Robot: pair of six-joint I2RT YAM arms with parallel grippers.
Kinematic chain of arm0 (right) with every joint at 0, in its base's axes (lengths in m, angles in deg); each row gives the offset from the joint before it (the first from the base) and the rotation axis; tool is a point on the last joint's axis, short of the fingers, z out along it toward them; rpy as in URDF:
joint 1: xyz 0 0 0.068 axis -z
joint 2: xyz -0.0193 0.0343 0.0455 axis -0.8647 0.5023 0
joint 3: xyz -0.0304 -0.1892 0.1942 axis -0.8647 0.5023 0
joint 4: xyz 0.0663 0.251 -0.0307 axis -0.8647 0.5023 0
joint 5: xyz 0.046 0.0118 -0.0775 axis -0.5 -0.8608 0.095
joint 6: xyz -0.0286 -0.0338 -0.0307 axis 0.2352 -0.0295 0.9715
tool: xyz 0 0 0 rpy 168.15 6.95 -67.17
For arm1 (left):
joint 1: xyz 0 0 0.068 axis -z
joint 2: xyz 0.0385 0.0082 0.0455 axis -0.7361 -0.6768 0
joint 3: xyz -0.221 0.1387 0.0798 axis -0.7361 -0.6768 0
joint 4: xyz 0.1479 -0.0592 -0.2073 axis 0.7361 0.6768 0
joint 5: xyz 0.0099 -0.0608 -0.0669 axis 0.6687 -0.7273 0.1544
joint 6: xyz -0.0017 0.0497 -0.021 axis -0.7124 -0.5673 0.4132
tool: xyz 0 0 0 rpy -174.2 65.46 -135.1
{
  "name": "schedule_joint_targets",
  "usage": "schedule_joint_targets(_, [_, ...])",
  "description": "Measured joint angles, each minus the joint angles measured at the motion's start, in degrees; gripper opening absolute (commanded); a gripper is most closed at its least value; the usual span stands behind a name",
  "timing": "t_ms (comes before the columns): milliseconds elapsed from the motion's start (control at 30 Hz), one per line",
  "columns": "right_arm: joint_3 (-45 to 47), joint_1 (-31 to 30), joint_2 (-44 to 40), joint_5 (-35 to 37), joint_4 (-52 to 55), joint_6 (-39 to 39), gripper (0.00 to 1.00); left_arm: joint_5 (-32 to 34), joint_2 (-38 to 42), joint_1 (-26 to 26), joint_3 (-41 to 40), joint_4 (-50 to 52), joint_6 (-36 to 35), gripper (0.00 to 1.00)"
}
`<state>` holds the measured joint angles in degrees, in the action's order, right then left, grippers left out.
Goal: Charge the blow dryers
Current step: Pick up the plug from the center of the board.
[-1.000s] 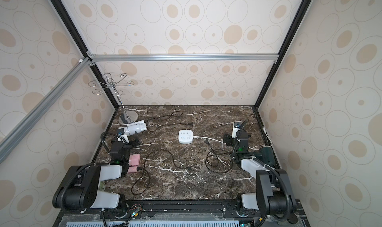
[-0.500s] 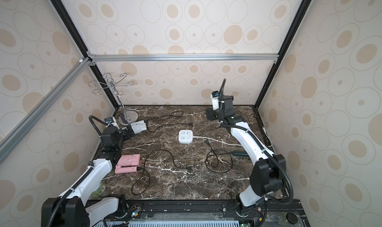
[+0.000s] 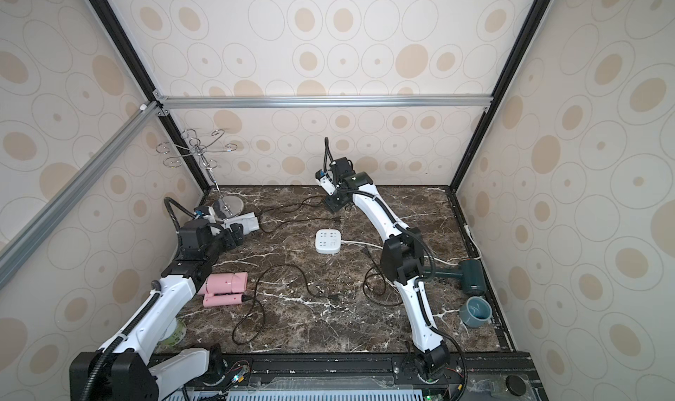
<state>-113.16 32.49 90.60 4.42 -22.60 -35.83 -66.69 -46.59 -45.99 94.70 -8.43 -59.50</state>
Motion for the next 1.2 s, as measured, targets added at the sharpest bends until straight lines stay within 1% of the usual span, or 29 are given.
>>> schedule_joint_targets(200, [-4.4, -0.6, 5.9, -1.0, 2.6, 3.4, 0.55, -4.4, -4.0, 0.0, 1.4, 0.3, 1.1, 0.92])
schedule_joint_targets(267, [-5.6, -0.6, 7.4, -1.0, 2.3, 4.6, 0.54, -5.7, -5.4, 0.0, 1.4, 0.4, 1.6, 0.9])
schedule_joint_targets(367, [-5.7, -0.5, 9.2, -0.6, 1.5, 6.2, 0.49, -7.0, -6.8, 0.0, 1.4, 0.7, 2.1, 0.9])
schedule_joint_targets(667, [-7.3, 0.0, 14.6, 0.9, -2.0, 9.1, 0.48, -8.6, -7.2, 0.0, 1.4, 1.6, 2.6, 0.9])
schedule_joint_targets(867, [-7.9, 1.2, 14.7, 0.6, -3.5, 9.9, 0.49, -8.8, -7.2, 0.0, 1.4, 1.7, 3.0, 0.9])
schedule_joint_targets(1033, [-8.0, 3.1, 14.8, -1.1, -3.7, 10.4, 0.51, -9.3, -7.6, 0.0, 1.5, 1.9, 3.8, 0.9])
schedule_joint_targets(1133, [-7.8, 4.0, 14.8, -1.8, -3.7, 10.9, 0.55, -9.5, -8.1, 0.0, 2.0, 2.5, 4.2, 0.9])
schedule_joint_targets(1200, [-7.7, 4.3, 14.8, -2.3, -3.6, 11.3, 0.55, -9.6, -8.1, 0.0, 2.1, 2.7, 4.5, 0.9])
